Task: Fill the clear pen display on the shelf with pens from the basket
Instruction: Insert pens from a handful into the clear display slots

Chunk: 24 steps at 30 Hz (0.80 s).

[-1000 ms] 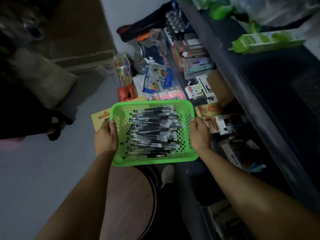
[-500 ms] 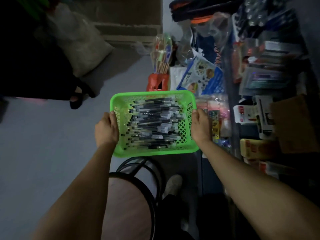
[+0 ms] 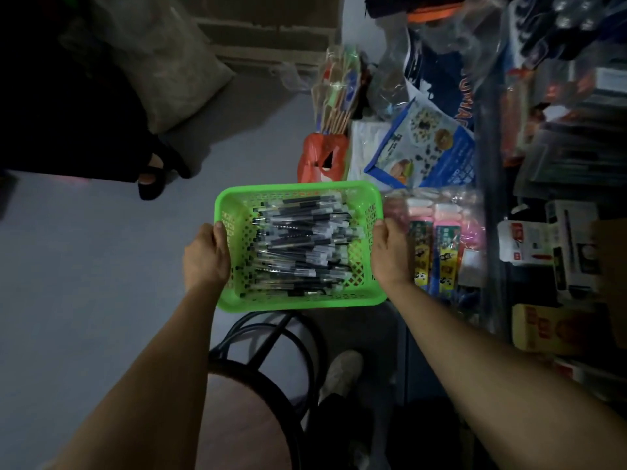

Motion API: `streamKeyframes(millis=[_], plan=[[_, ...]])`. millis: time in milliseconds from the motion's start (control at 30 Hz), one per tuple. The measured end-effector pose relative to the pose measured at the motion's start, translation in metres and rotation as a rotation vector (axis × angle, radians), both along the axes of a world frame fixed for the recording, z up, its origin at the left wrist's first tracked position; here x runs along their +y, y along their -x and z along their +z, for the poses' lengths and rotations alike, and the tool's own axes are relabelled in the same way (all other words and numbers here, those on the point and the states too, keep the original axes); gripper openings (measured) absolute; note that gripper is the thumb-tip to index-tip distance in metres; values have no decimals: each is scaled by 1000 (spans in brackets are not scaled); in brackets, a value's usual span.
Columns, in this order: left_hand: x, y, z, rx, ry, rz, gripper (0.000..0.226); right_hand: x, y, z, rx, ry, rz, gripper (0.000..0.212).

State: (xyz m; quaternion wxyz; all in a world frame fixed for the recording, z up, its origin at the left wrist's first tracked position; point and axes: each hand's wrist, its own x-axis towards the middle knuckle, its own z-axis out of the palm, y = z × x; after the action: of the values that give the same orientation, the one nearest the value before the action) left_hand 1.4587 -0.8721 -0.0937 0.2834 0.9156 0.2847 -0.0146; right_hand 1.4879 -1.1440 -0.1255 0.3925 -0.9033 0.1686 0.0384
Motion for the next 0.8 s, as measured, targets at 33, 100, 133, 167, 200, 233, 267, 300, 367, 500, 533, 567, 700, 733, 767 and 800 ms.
streamKeyframes(millis=[33, 100, 133, 167, 200, 233, 267, 300, 367, 500, 533, 567, 700, 733, 767, 800], plan=[[1, 1, -3, 2, 2, -4, 42, 1, 1, -3, 2, 10, 2, 42], [2, 2, -7, -12, 9, -14, 42, 2, 2, -8, 5, 19, -1, 44], [3, 1, -9, -18, 10, -16, 41, 2, 1, -9, 7, 23, -6, 45], [4, -1, -11, -21, 9, -16, 41, 3, 0, -9, 12, 28, -10, 45], [5, -2, -12, -22, 7, -15, 42, 4, -1, -8, 16, 30, -12, 45], [6, -3, -13, -21, 4, -16, 42, 5, -1, -7, 15, 32, -11, 46], [6, -3, -13, -18, 1, -19, 42, 5, -1, -6, 10, 34, -7, 46], [6, -3, -13, -15, -2, -26, 42, 5, -1, -4, 8, 39, -1, 47], [7, -2, -11, -10, -8, -38, 42, 5, 0, -2, 9, 57, 17, 48], [9, -1, -6, 66, -56, -54, 41, 2, 0, 8, 64, 100, 104, 38], [8, -1, -3, 96, -73, -56, 40, 0, 0, 11, 87, 118, 130, 37], [7, -1, 1, 123, -98, -65, 38, -1, 0, 16, 104, 139, 153, 36], [-6, -3, 15, 67, -326, -214, 33, -1, 1, 33, 173, 230, 232, 29], [-12, -7, 18, 34, -361, -270, 33, -1, 2, 38, 194, 266, 256, 28], [-18, -11, 20, 1, -364, -342, 33, -2, 3, 42, 207, 304, 276, 26], [-26, -17, 23, -24, -342, -430, 33, -3, 4, 45, 207, 341, 290, 25]])
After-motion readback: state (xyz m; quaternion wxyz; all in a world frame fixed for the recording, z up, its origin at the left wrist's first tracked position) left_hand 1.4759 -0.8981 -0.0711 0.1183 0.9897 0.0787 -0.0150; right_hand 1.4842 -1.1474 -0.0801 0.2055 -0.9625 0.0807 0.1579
